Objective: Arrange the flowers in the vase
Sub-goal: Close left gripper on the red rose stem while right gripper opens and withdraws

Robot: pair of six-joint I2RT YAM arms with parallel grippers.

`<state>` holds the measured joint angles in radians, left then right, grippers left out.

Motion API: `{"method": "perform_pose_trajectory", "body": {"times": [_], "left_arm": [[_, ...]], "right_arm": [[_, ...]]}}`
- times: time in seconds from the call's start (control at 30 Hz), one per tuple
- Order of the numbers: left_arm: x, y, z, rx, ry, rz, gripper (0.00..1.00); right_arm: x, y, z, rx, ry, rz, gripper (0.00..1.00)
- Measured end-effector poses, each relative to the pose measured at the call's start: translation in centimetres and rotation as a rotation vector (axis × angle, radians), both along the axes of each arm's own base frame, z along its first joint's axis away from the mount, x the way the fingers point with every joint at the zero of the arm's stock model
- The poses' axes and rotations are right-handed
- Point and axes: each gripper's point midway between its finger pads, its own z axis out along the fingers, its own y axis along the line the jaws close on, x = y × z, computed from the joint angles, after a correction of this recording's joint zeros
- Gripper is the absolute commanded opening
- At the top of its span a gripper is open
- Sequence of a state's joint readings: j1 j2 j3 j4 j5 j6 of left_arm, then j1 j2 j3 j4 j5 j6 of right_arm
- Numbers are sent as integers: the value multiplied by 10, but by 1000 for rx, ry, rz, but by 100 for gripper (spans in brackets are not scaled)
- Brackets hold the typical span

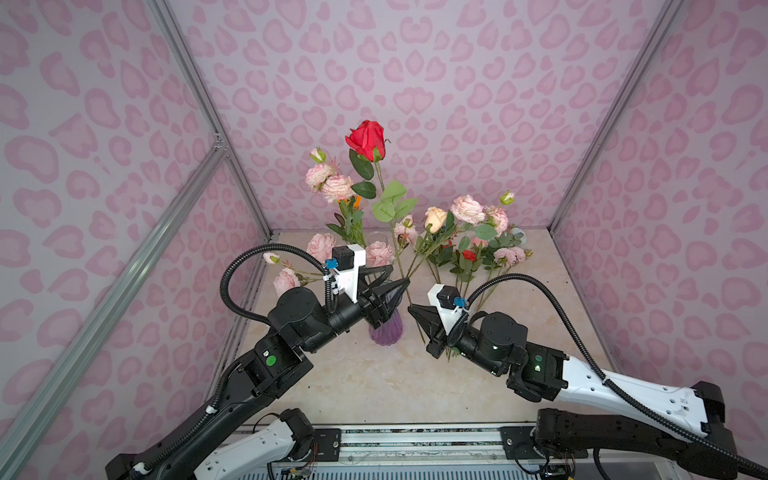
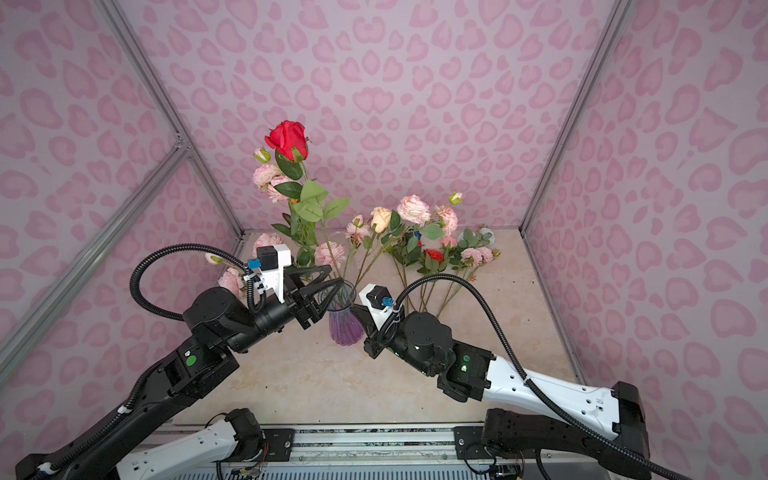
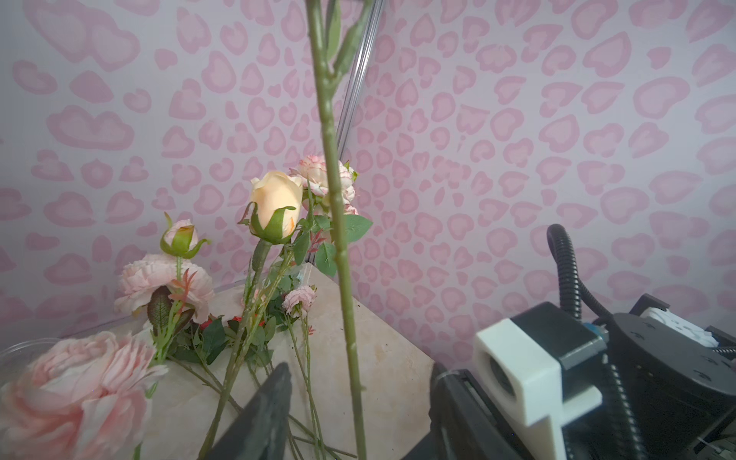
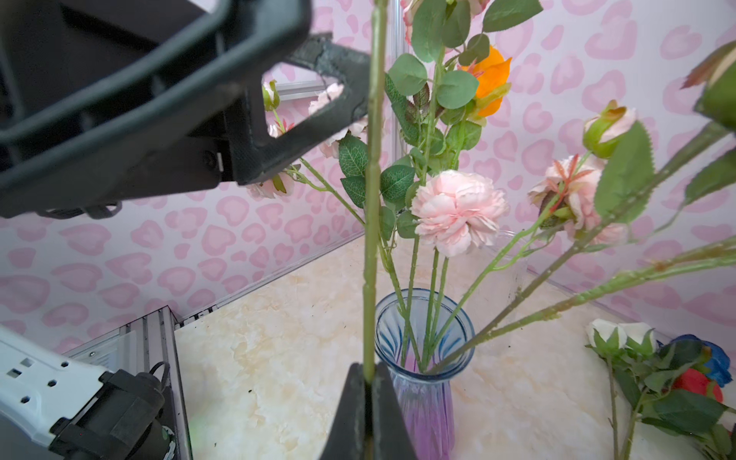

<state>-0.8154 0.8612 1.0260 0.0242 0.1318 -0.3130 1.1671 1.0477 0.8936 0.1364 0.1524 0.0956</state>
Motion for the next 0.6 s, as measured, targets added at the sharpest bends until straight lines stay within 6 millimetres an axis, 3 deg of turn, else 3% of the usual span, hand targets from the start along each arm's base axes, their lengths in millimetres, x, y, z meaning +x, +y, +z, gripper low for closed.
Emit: {"method": "perform_pose_trajectory", "body": {"times": [0.27,0.33,0.43,0.5,0.6], "left_arm": [[6,-6,2,7,-2,3,19],[8,-7,0,10,2,7,4],[9,-7,0,6,8,10,4],[9,-6,1,5,8,16,4],[11,-4,4,5,0,34,4]], "right_arm": [[-4,7,-1,19,11,19,0],[-6,8,-1,21,12,29,0],[-6,8,-1,25,18,30,2],[-6,8,-1,26,18,30,25],[-6,7,0,37,28,25,40]]}}
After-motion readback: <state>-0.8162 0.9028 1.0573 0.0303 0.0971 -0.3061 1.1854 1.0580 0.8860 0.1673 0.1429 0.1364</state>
